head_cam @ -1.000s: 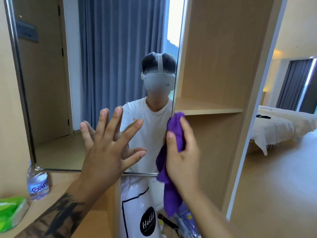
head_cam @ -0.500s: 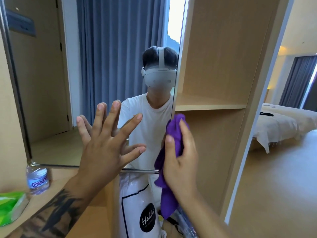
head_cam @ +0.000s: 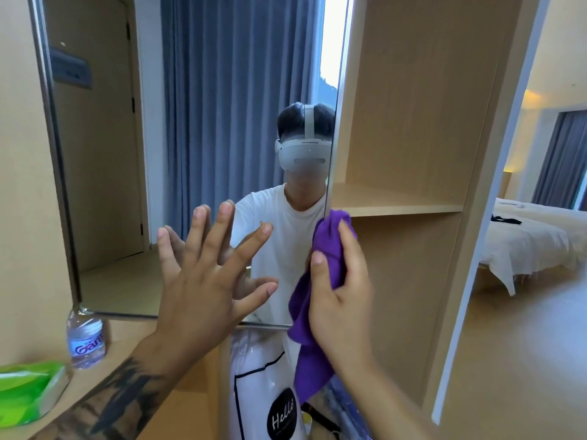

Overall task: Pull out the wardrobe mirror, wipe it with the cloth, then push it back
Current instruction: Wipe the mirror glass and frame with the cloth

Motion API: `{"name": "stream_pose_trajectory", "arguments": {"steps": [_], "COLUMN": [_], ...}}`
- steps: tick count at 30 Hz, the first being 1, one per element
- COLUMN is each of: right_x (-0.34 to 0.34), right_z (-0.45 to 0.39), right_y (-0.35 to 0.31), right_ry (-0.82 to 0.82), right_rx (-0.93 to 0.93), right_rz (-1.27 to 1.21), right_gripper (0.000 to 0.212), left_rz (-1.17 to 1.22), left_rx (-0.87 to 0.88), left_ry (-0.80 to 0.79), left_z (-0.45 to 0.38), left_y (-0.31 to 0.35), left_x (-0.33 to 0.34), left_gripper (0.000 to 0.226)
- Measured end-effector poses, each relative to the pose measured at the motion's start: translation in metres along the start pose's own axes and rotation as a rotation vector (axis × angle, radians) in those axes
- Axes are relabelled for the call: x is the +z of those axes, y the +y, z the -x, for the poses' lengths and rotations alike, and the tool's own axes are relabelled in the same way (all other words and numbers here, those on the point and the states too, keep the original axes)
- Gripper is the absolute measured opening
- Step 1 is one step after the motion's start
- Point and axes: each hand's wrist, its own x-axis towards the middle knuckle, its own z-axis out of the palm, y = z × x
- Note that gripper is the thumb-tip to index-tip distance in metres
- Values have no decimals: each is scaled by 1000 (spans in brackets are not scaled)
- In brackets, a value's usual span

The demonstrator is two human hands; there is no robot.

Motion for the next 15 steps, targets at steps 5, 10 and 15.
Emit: {"name": "stream_pose_trajectory", "arguments": {"steps": [5, 10, 15], "right_x": [4, 4, -3], "right_z": [-70, -27, -34], "right_y": [-30, -19, -20], "right_ry": [33, 19, -2], "right_rx": [-85, -48, -24], "right_rz": [-24, -44, -50], "right_gripper": [53, 57, 56], "left_rz": [-36, -15, -43], "left_rx": [11, -45, -5], "left_ry": [15, -19, -9], "left_z": [-19, -61, -107], "left_y": [-4, -3, -9], "left_x": [-26, -49, -56], "left_gripper": [72, 76, 89]}}
